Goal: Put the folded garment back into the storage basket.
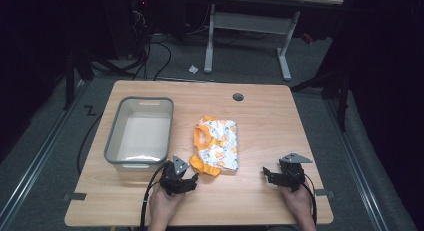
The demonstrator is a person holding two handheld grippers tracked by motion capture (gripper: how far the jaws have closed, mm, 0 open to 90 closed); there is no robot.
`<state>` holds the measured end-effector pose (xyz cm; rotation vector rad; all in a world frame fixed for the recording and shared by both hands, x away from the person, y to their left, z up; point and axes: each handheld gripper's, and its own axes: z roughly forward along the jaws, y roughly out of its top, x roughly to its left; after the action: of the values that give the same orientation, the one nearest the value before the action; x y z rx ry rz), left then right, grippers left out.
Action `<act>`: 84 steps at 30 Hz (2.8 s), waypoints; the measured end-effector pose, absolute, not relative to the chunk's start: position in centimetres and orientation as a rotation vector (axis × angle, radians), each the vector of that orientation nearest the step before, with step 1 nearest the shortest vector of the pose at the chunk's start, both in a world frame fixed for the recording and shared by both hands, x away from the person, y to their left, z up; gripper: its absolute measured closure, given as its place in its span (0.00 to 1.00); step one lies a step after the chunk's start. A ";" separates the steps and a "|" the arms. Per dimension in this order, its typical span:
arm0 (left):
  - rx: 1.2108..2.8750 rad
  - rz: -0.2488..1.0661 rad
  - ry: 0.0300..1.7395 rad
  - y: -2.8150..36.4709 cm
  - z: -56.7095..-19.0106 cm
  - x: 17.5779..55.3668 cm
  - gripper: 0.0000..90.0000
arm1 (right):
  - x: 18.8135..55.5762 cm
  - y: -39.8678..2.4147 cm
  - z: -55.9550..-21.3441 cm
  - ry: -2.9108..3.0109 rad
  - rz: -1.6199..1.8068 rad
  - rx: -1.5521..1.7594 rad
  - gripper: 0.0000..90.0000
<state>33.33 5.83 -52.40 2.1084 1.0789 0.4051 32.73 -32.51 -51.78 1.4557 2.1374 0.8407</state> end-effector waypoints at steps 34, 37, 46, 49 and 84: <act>2.129 0.388 1.085 5.6 -52.5 33.4 0.17 | 32.7 -32.5 -51.8 2.136 0.840 1.457 0.27; 2.128 0.391 1.089 5.5 -52.5 33.4 0.16 | 32.7 -32.5 -51.8 2.136 0.840 1.458 0.27; 2.125 0.378 1.100 5.4 -52.4 33.4 0.17 | 32.7 -32.5 -51.8 2.135 0.840 1.459 0.27; 2.137 0.382 1.100 5.4 -52.3 33.4 0.17 | 32.7 -32.5 -51.8 2.135 0.839 1.459 0.27; 2.062 0.250 1.072 4.2 -48.2 34.8 0.16 | 32.7 -32.5 -51.8 2.137 0.840 1.454 0.27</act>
<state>34.80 4.20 -48.17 2.0622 1.0719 0.2497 32.74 -32.52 -51.77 1.4543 2.1371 0.8395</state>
